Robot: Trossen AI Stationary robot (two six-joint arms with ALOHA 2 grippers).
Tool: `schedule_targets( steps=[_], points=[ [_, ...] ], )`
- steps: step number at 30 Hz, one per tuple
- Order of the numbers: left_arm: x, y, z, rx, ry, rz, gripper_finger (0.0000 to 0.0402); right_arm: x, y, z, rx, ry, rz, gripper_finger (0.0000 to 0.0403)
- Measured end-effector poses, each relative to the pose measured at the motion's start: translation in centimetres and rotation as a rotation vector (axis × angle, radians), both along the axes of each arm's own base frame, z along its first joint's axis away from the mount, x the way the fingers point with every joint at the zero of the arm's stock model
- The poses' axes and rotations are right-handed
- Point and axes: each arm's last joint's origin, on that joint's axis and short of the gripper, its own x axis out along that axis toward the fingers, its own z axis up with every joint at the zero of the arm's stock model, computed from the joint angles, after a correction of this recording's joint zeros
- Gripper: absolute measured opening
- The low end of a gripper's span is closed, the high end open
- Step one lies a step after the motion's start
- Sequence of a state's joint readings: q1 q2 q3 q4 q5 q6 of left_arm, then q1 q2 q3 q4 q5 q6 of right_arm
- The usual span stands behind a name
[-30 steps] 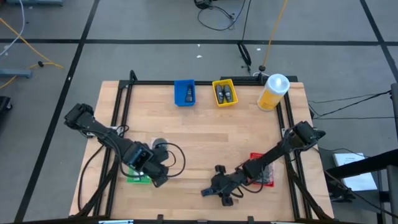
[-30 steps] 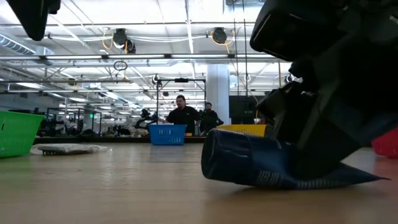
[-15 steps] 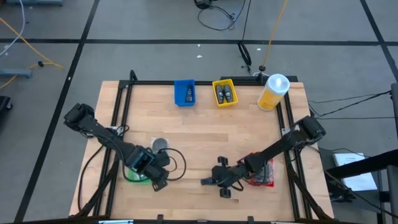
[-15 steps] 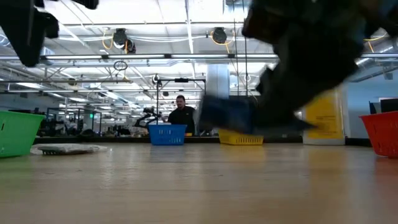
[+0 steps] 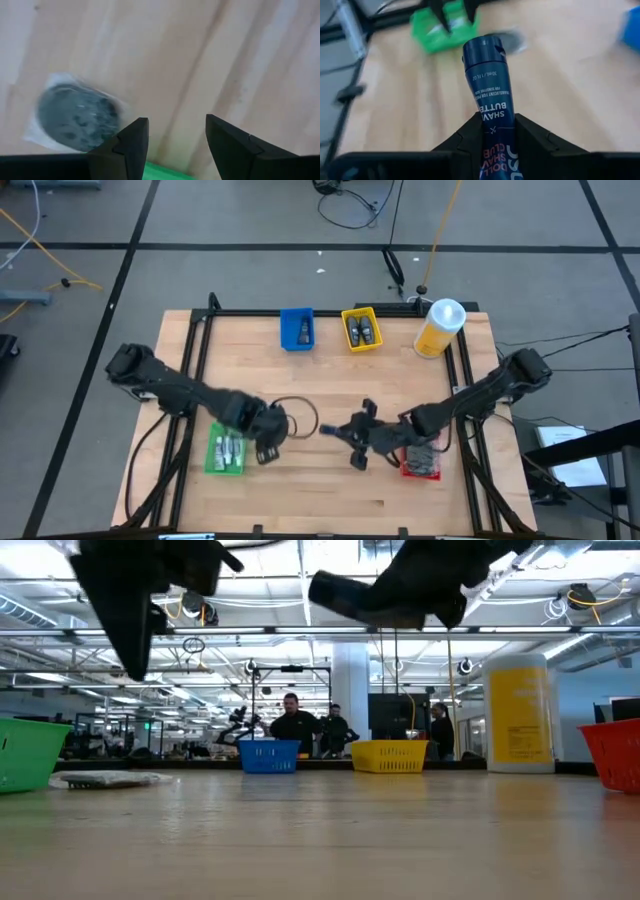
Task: Pick & Place Travel size toiletries
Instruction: Put the blue shave cream into the blue bin
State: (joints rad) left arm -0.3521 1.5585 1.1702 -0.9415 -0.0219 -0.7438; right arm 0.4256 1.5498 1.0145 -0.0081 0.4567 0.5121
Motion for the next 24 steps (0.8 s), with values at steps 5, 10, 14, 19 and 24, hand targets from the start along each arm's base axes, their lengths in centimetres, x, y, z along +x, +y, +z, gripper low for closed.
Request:
schedule_targets(
  steps=[5,10,14,19,24],
  points=[
    [1.1,4.2,0.0,-0.048,0.016,-0.024,0.0207,-0.7,-2.1,2.0,-0.046,-0.046,-0.127,0.0086],
    [1.6,8.4,0.0,-0.050,0.007,-0.015,0.0223,-1.2,-4.5,3.2,-0.073,-0.051,-0.231,0.0086],
    [1.8,11.5,0.0,-0.043,-0.021,0.023,0.0225,-1.4,-6.7,3.3,-0.092,-0.007,-0.296,0.0086],
    [2.0,15.1,0.7,-0.078,-0.138,0.096,0.0225,-1.5,-9.8,3.2,-0.114,0.046,-0.396,0.0086],
    [2.9,18.6,2.1,-0.135,-0.382,0.216,0.0225,-1.5,-12.8,3.1,-0.159,0.082,-0.469,0.0086]
  ],
)
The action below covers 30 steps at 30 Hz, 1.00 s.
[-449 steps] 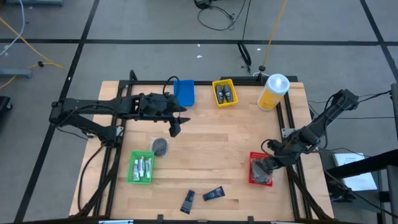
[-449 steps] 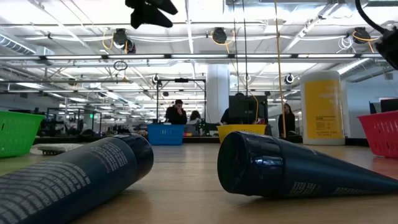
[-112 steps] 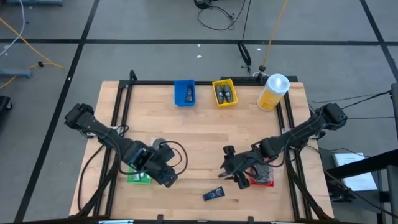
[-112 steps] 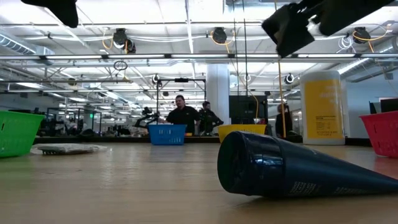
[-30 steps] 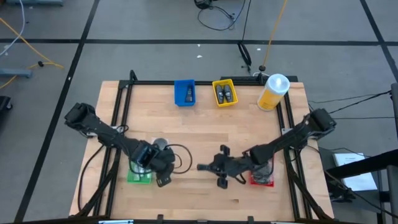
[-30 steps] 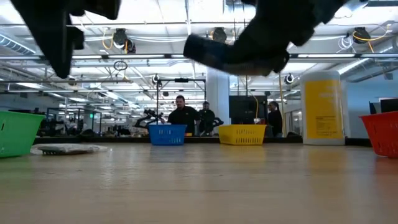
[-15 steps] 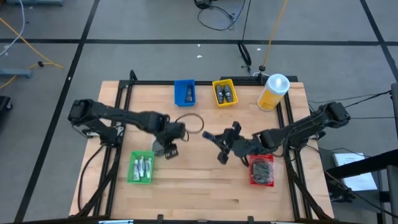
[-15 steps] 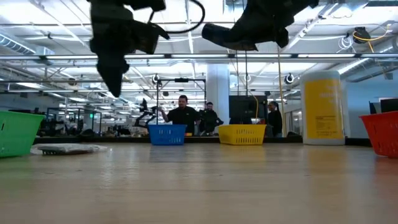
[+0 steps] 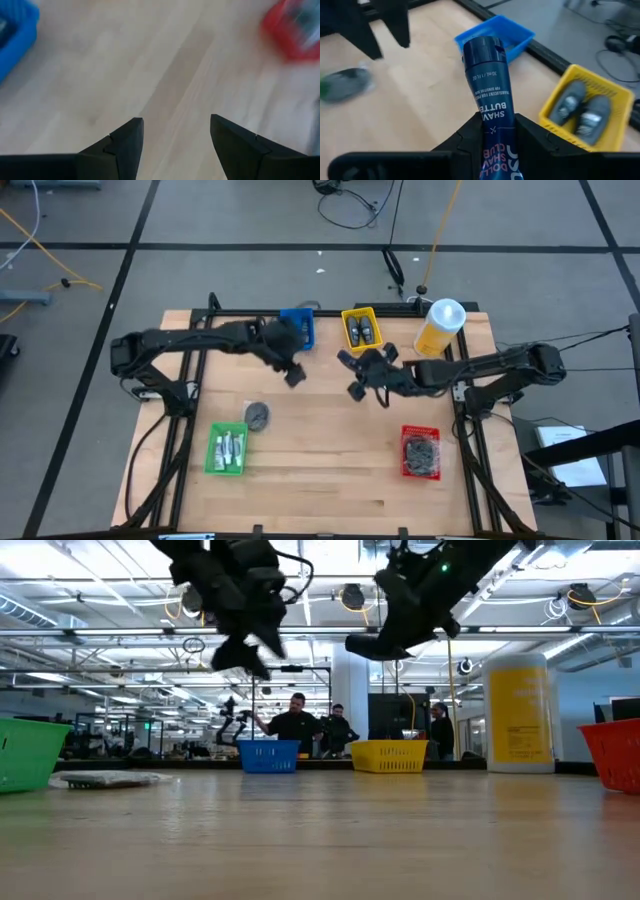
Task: Pick & Place Travel size toiletries
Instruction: Put the blue shave cream into the blue bin
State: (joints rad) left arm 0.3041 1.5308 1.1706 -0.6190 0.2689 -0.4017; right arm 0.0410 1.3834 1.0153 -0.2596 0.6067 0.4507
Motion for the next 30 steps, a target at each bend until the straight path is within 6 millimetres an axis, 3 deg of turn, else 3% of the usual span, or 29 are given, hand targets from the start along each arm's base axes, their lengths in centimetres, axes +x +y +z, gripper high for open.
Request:
schedule_targets(
  steps=[6,10,19,26,30],
  points=[
    [0.9,3.6,2.0,-0.052,-0.289,0.181,0.0225,0.0,-2.9,0.3,-0.040,-0.005,-0.068,0.0086],
    [1.3,5.0,3.4,-0.068,-0.447,0.260,0.0225,0.5,-4.3,1.2,-0.093,-0.079,-0.076,0.0086],
    [2.3,5.2,5.9,-0.030,-0.715,0.294,0.0225,1.1,-6.6,3.2,-0.152,-0.274,-0.049,0.0086],
    [2.4,5.2,6.0,0.025,-0.727,0.377,0.0225,1.4,-7.0,4.3,-0.155,-0.392,0.030,0.0086],
    [2.5,5.2,6.3,0.032,-0.755,0.376,0.0225,2.3,-7.3,3.6,-0.142,-0.409,0.067,0.0086]
  ],
)
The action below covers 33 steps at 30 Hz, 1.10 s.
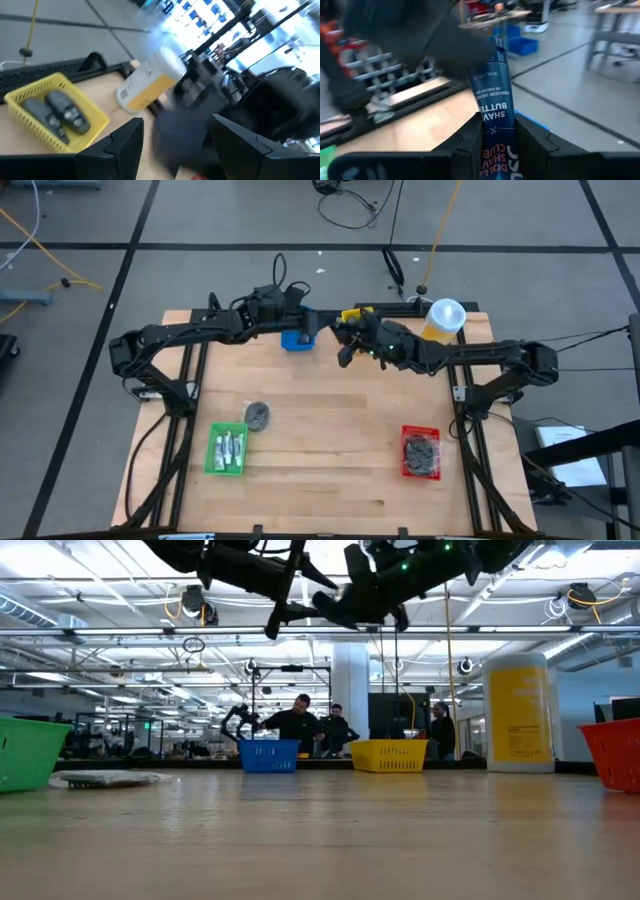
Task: Pick & Place Travel size toiletries
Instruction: Put the blue shave cream into the blue bin
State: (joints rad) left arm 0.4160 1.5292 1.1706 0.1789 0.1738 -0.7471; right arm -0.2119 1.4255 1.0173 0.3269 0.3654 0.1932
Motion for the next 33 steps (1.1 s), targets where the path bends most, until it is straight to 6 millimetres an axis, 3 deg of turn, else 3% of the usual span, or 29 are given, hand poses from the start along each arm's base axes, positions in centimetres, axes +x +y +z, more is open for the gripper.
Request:
schedule_targets(
  steps=[5,17,21,27,33],
  points=[
    [0.0,0.0,0.3,0.023,-0.022,0.001,0.0225,1.3,-0.2,-0.9,0.002,-0.052,0.070,0.0086],
    [0.0,0.1,0.0,0.041,0.008,0.005,0.0223,1.3,-0.4,-1.0,0.018,-0.058,0.018,0.0076],
    [-0.1,0.3,0.0,0.077,0.019,0.031,0.0194,1.3,-0.5,-1.0,0.019,-0.055,0.014,0.0076],
    [-0.2,0.5,0.0,0.112,0.028,0.033,0.0114,1.2,-0.9,-1.0,0.018,-0.060,0.004,0.0075],
    [-0.3,0.7,0.0,0.120,0.028,0.038,0.0110,1.2,-1.0,-1.0,0.017,-0.058,0.009,0.0075]
  ],
)
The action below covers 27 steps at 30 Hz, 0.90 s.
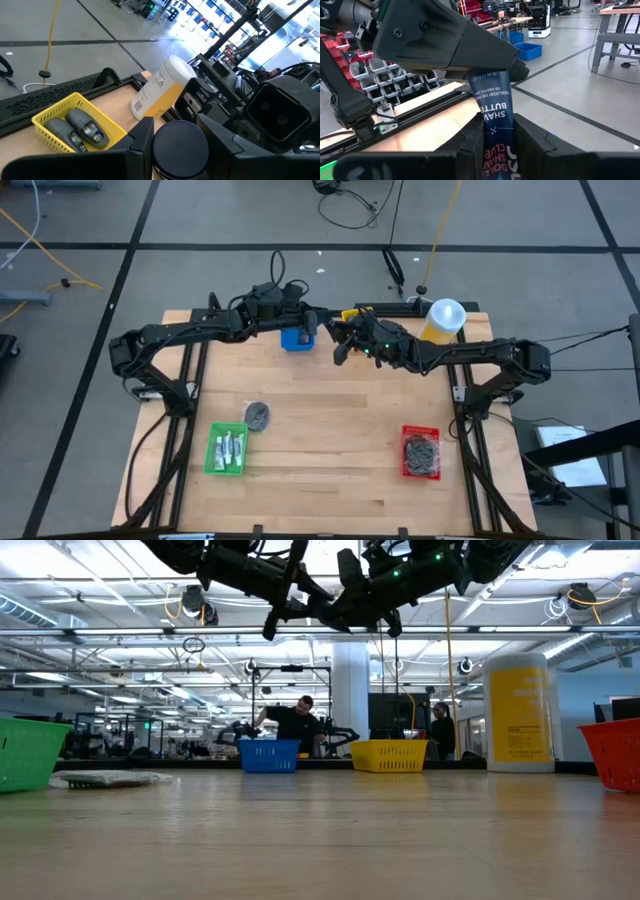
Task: Pick & Place Travel size toiletries
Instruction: Put the blue shave cream into the blue bin
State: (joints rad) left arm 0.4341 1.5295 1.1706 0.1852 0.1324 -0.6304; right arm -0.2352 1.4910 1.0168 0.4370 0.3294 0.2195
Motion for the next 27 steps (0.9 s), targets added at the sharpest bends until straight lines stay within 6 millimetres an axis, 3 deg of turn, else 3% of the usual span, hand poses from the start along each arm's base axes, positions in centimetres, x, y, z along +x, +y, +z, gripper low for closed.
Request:
schedule_targets(
  steps=[8,14,22,27],
  points=[
    [0.0,0.0,0.0,-0.003,-0.001,0.000,0.0115,0.0,0.0,0.0,-0.027,0.013,0.004,0.0081],
    [-0.2,0.4,0.0,0.017,0.009,0.003,0.0111,0.0,-0.1,0.0,-0.066,0.037,-0.001,0.0125],
    [-1.9,3.1,-0.9,-0.040,0.080,0.023,0.0111,-0.3,-0.8,-0.3,-0.055,0.076,-0.025,0.0228],
    [-4.3,6.0,-2.2,-0.131,0.192,0.108,0.0111,-0.4,-0.9,-0.6,-0.048,0.102,-0.026,0.0259]
  ],
)
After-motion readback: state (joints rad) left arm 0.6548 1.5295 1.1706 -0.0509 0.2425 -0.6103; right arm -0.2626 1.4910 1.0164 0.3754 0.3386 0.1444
